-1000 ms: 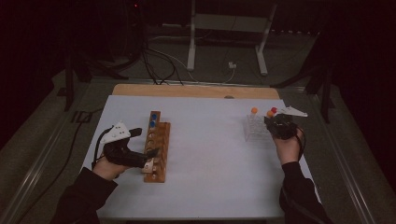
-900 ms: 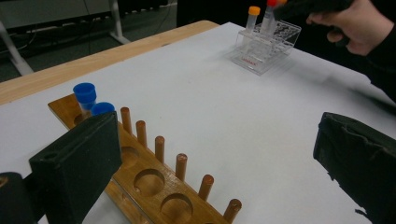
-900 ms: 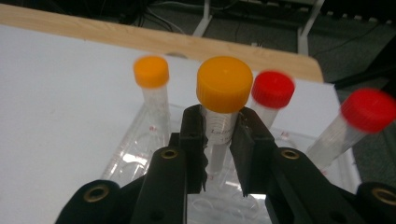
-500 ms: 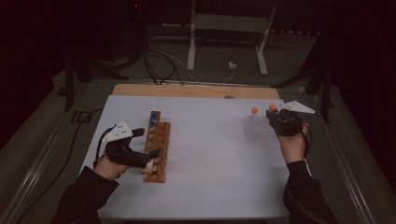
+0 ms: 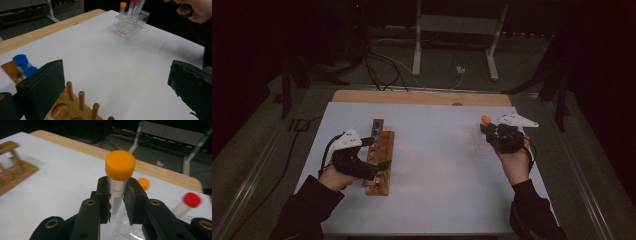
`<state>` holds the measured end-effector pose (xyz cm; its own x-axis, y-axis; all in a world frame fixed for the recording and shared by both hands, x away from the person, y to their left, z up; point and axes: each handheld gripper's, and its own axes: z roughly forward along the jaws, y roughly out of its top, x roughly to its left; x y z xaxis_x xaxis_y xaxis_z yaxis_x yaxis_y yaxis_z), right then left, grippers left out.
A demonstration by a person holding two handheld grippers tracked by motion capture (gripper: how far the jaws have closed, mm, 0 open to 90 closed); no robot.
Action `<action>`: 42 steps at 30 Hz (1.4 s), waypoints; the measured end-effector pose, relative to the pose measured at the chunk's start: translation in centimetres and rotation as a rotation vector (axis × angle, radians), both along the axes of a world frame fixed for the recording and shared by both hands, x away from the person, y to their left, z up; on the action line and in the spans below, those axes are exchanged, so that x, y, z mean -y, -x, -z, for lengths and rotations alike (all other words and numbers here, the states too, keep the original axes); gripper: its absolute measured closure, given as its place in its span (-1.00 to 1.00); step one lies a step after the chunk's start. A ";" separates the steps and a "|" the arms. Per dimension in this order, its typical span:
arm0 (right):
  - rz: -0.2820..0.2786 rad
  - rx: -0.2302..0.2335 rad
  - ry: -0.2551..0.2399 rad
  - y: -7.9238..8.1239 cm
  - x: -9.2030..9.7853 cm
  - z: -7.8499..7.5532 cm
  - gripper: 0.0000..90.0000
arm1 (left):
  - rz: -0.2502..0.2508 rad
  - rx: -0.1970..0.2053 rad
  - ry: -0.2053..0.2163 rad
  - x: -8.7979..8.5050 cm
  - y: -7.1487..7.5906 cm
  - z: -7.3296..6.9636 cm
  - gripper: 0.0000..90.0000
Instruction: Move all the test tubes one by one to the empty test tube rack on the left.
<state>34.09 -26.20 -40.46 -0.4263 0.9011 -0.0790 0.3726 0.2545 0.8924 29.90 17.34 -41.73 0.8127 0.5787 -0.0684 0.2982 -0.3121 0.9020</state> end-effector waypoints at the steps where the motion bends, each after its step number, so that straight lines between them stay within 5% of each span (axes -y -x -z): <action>1: -0.013 -0.002 0.004 0.3 -0.3 0.1 0.65 | 0.001 0.003 -0.005 0.2 -0.1 0.0 -0.96; 33: -0.354 -0.081 0.044 5.8 -9.3 3.6 0.65 | 0.167 -0.012 -0.062 8.0 -0.3 -1.2 -0.93; 42: -0.408 -0.089 0.051 6.5 -10.6 3.9 0.65 | 0.211 -0.002 -0.063 9.8 -0.2 -1.1 -0.60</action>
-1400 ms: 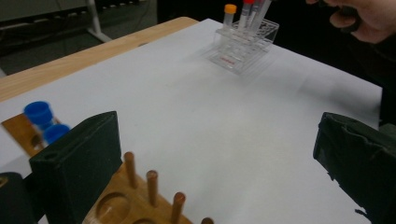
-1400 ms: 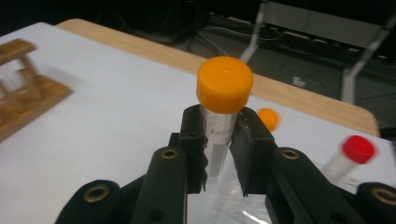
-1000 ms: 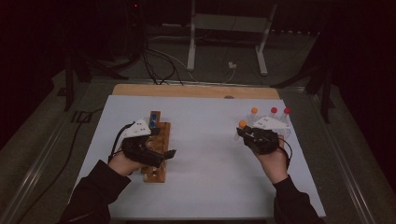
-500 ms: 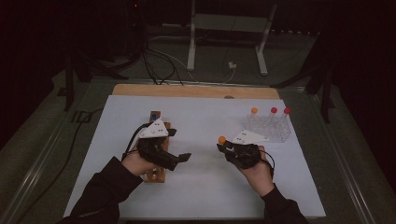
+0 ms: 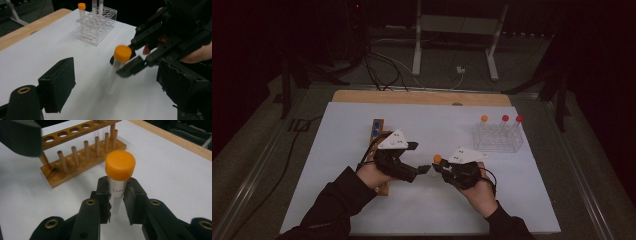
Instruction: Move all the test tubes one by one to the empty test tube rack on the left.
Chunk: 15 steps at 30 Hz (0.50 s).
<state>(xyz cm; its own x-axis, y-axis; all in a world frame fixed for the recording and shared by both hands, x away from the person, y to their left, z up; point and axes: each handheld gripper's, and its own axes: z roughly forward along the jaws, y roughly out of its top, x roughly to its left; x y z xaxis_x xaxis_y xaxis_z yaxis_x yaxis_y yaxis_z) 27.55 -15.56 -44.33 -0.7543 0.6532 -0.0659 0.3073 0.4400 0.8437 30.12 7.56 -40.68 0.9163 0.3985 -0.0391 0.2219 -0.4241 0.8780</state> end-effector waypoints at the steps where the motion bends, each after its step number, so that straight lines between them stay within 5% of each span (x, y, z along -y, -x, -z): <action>1: -0.003 0.000 -0.001 0.0 -0.1 0.0 0.65 | 0.004 -0.001 0.005 0.2 0.0 0.0 -0.51; 15: -0.017 -0.002 -0.013 0.3 -0.4 -0.2 0.65 | 0.031 0.030 -0.027 2.5 -0.1 0.4 0.39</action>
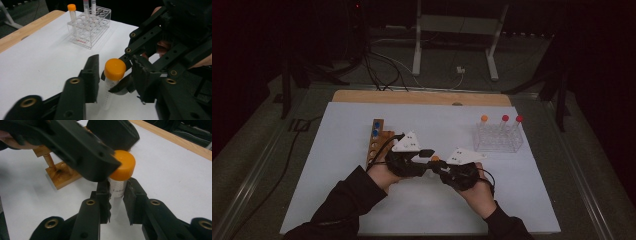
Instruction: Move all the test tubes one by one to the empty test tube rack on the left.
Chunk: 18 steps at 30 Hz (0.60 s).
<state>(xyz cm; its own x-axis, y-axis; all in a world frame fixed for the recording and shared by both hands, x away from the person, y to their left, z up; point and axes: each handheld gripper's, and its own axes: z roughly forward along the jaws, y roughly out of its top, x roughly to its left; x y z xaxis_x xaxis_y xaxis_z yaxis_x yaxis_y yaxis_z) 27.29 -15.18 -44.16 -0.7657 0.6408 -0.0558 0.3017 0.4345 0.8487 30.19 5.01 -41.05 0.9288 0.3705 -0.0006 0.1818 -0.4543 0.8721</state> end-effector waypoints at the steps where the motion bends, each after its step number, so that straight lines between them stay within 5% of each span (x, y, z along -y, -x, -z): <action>1: 0.001 0.001 0.000 0.0 0.0 0.0 0.65 | -0.006 0.001 -0.003 0.1 -0.1 0.0 0.46; 14: 0.001 0.009 -0.018 0.0 0.1 0.0 0.62 | -0.012 0.010 -0.022 0.4 -0.2 -0.1 0.59; 18: 0.025 0.023 -0.035 0.0 0.3 -0.2 0.34 | -0.036 0.018 -0.014 -0.2 -0.4 -0.4 0.59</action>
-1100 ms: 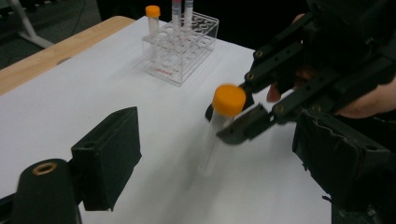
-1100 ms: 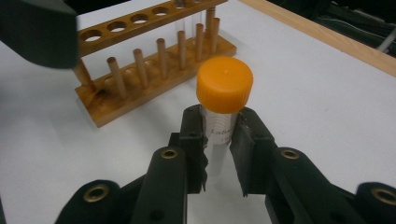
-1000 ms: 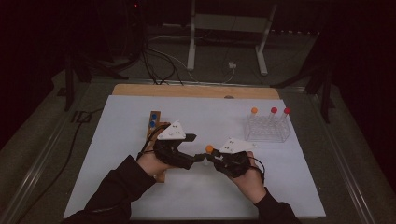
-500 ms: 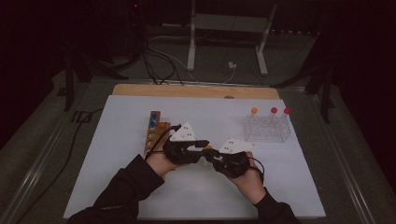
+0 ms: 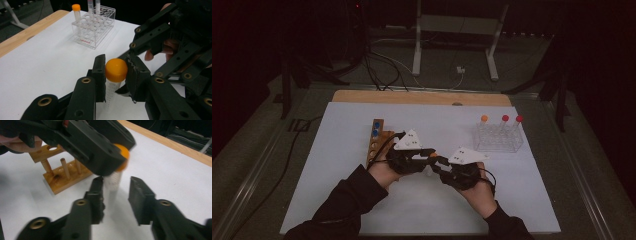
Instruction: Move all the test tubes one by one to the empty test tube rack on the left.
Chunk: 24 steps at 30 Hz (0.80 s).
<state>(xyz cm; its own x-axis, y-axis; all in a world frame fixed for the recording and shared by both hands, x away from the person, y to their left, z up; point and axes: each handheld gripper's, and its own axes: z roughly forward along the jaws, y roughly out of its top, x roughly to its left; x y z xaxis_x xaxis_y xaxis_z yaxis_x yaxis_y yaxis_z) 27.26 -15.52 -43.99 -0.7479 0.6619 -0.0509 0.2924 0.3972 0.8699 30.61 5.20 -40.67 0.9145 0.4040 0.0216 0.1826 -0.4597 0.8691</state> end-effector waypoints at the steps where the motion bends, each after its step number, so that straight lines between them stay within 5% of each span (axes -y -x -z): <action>1: 0.005 0.003 -0.002 0.0 0.1 -0.1 0.28 | -0.003 -0.010 0.009 -0.3 -0.1 -0.1 0.59; 11: 0.085 0.009 -0.057 -0.4 1.4 -0.7 -0.61 | -0.055 0.019 0.022 -2.5 -0.4 -1.3 0.59; 19: 0.087 0.005 -0.074 -0.6 1.9 -0.9 -0.99 | -0.122 0.033 0.042 -5.0 -1.2 -2.6 0.59; 24: 0.080 0.005 -0.087 -0.6 2.1 -1.0 -1.00 | -0.163 0.046 0.045 -6.5 -1.5 -3.1 0.59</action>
<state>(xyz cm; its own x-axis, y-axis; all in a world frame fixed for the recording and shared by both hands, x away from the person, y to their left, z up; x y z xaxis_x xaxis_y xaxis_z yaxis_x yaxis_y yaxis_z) 27.82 -17.62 -43.00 -0.6927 0.7212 0.0054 0.3152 0.2960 0.9017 32.09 11.67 -37.54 0.8350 0.5488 0.0402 0.2117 -0.3878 0.8971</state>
